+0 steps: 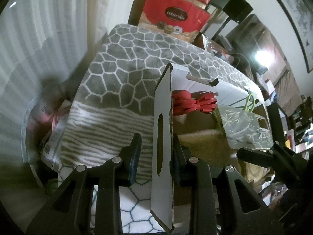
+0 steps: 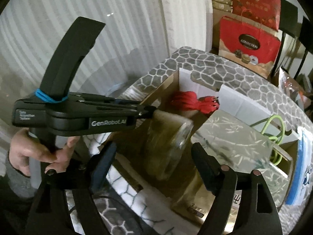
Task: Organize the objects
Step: 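Carry the gold tissue packet into the box and open the right tool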
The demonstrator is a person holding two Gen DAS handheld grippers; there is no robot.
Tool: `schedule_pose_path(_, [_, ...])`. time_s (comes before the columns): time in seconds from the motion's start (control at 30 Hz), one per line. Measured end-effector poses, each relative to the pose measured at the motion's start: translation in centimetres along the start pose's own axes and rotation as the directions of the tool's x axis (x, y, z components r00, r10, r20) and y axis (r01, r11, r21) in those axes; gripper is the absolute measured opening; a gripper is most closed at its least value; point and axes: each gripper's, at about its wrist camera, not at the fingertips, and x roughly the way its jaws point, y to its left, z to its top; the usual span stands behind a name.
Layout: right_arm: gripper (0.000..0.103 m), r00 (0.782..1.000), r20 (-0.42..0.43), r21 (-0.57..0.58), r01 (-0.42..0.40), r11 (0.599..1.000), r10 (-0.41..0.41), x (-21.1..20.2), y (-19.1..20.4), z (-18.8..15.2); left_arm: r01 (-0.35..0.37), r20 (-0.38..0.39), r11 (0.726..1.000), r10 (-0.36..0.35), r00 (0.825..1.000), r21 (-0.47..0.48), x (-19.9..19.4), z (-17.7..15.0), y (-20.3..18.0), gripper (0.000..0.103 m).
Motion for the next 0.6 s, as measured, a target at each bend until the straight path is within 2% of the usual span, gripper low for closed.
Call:
schedule_pose_path(0.13, [0.082,1.0,0.01,-0.005,0.027,1.0,-0.027,-0.9,-0.3,-0.1,-0.004,-0.005,1.0,0.004,1.0,0.006,0.2,-0.1,-0.1,0.026])
schedule_pose_path(0.3, [0.082,0.998,0.041,0.054,0.044,0.998,-0.047,-3.7,-2.1,0.0,-0.013,-0.01,1.0,0.013,1.0,0.016,0.8,-0.3,-0.7,0.026])
schedule_pose_path(0.47, [0.082,0.991,0.06,0.124,0.114,0.986,-0.122,-7.1,-4.9,-1.0,-0.015,-0.02,0.999,0.016,1.0,0.031,1.5,-0.6,-1.2,0.026])
schedule_pose_path(0.6, [0.082,0.971,0.043,0.216,0.22,0.951,-0.235,-9.4,-9.0,-2.4,-0.009,-0.021,0.999,0.01,1.0,0.043,1.9,-0.7,-1.7,0.024])
